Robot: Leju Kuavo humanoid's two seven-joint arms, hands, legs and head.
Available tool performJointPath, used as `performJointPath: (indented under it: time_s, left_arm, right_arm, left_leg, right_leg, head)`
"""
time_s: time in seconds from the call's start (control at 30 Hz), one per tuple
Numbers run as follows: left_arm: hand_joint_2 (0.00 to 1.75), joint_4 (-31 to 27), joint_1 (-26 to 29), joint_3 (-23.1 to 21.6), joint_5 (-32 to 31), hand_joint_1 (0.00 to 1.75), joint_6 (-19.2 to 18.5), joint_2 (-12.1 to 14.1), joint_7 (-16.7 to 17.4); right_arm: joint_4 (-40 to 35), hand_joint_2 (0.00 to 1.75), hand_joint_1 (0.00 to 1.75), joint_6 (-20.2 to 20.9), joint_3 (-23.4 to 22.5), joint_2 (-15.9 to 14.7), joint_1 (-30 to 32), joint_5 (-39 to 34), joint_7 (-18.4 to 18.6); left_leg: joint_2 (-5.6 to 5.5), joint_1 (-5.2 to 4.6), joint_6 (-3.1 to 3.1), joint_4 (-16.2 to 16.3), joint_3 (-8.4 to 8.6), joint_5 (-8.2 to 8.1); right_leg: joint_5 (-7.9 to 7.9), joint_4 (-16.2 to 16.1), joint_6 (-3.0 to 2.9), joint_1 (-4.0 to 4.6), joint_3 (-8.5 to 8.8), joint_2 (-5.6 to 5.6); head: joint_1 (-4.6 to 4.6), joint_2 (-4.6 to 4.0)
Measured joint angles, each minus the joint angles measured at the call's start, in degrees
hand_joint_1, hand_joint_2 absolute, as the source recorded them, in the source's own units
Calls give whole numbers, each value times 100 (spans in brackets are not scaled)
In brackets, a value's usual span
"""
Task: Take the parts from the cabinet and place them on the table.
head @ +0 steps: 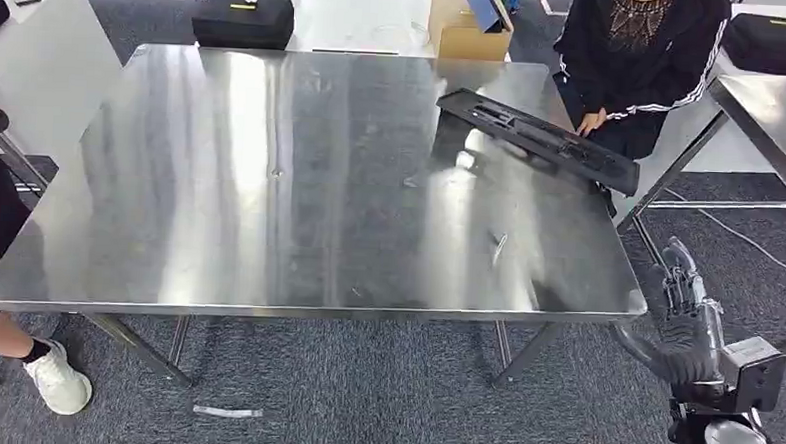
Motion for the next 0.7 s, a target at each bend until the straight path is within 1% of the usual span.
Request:
performJointPath:
  time_s: [0.03,0.07,0.1,0.13,0.17,0.2,0.23,0.27,0.3,0.33,0.37,0.4,0.43,0.47,0.5,0.53,0.57,0.6,0.63,0.67,0.7]
  left_arm:
    - [0,0,3,0,0,0,0,-2,0]
    - [0,0,3,0,-11,0,0,-2,4]
    - [0,0,-2,0,-22,0,-2,0,9]
    - [0,0,-8,0,-24,0,-4,-2,13]
    - [0,0,-9,0,-24,0,-9,-13,35]
    - [0,0,-7,0,-24,0,-9,-13,48]
    - [0,0,-4,0,-24,0,-7,-11,52]
    - [0,2,-3,0,-26,0,-2,-17,57]
    - [0,0,9,0,-28,0,2,-15,68]
    - [0,0,8,0,-35,0,4,-11,68]
    - [0,0,10,0,-33,0,7,-11,72]
    - [0,0,15,0,-33,0,7,-11,79]
    - [0,0,14,0,-33,0,9,-4,81]
    - [0,0,12,0,-33,0,15,-2,85]
    - [0,0,13,0,-33,0,17,4,85]
    - [0,0,13,2,-31,0,18,7,90]
    - [0,0,13,2,-28,0,18,7,96]
    - [0,0,12,2,-15,0,17,9,101]
    - [0,0,10,4,-11,0,18,11,105]
    - [0,0,1,4,-2,0,17,11,105]
    - [0,0,-15,6,9,0,17,7,107]
  right_arm:
    - [31,175,0,-26,0,20,5,22,15]
    - [87,175,0,-87,-2,52,2,66,35]
    - [144,175,0,-129,-15,72,-16,74,50]
    - [184,175,0,-151,-33,83,-49,77,50]
    - [256,175,0,-175,-57,103,-84,87,50]
    - [351,175,0,-227,-85,131,-83,118,50]
    - [457,175,0,-278,-116,155,-118,158,48]
    - [585,175,0,-353,-151,181,-141,238,55]
    - [696,175,0,-413,-168,214,-154,295,57]
    - [804,175,0,-461,-177,255,-166,332,55]
    - [888,175,0,-485,-179,280,-187,372,55]
    - [950,175,0,-503,-181,304,-188,380,55]
    - [1001,175,0,-518,-181,321,-191,394,55]
    - [1070,175,0,-600,-188,341,-207,467,78]
    - [1165,175,0,-759,-208,359,-251,613,147]
    - [1293,175,0,-997,-229,384,-294,835,216]
    - [1421,175,0,-1221,-243,402,-342,1039,249]
    - [1566,0,0,-1441,-247,420,-388,1258,276]
    - [1760,0,0,-1671,-247,430,-452,1494,288]
    - [1937,0,0,-1830,-247,446,-511,1657,293]
    - [2108,0,0,-1942,-247,450,-592,1757,293]
  left_leg:
    - [1,-13,-1,6,-109,77]
    - [2,-21,-8,15,-206,149]
    - [1,-28,-19,21,-273,218]
    - [8,-27,-31,22,-300,273]
    - [3,-48,-79,30,-331,339]
    - [11,-38,-116,-12,-311,409]
    - [12,-16,-133,-16,-319,454]
    - [13,-11,-162,-34,-320,507]
    - [7,-29,-205,-63,-345,558]
    - [-20,1,-232,15,-398,423]
    - [-41,6,-277,188,-460,93]
    - [-41,25,-310,472,-529,-256]
    - [-42,44,-344,841,-614,-572]
    - [-40,65,-379,1222,-693,-807]
    - [-40,99,-419,1610,-748,-913]
    - [-40,132,-440,1791,-733,-833]
    - [-38,166,-466,1810,-649,-659]
    - [-36,200,-494,1691,-499,-474]
    - [-37,244,-534,1375,-222,-295]
    - [-36,290,-590,954,104,-250]
    - [-47,336,-651,530,397,-418]
  right_leg:
    - [158,-76,67,15,188,1]
    - [365,-478,117,45,550,1]
    - [477,-1108,94,84,1017,0]
    - [349,-1686,-2,118,1404,-2]
    - [202,-2160,-88,171,1682,-17]
    - [255,-2083,-112,192,1582,-12]
    - [274,-2092,-132,199,1571,-1]
    - [322,-2089,-161,223,1542,-1]
    - [399,-2122,-201,186,1516,-2]
    - [479,-2138,-227,70,1466,-11]
    - [540,-2138,-265,93,1391,-24]
    - [602,-2138,-310,89,1328,-27]
    - [664,-2137,-317,89,1254,-29]
    - [730,-2129,-310,89,1202,-30]
    - [812,-2118,-296,88,1112,-30]
    - [878,-2098,-273,79,1021,-32]
    - [925,-2075,-241,67,922,-32]
    - [972,-2037,-210,46,835,-31]
    - [1013,-1986,-179,18,730,-29]
    - [1040,-1914,-141,-6,631,-26]
    - [1066,-1834,-100,14,559,-23]
  head:
    - [-4,0]
    - [0,0]
    - [-2,0]
    - [4,0]
    - [-7,0]
    - [-15,0]
    - [11,0]
    - [2,0]
    - [2,0]
    - [0,0]
    - [-7,0]
    - [-31,0]
    - [-28,0]
    - [-26,0]
    - [-31,0]
    - [-28,0]
    - [-31,0]
    - [-31,0]
    - [-30,0]
    - [-31,0]
    - [-37,0]
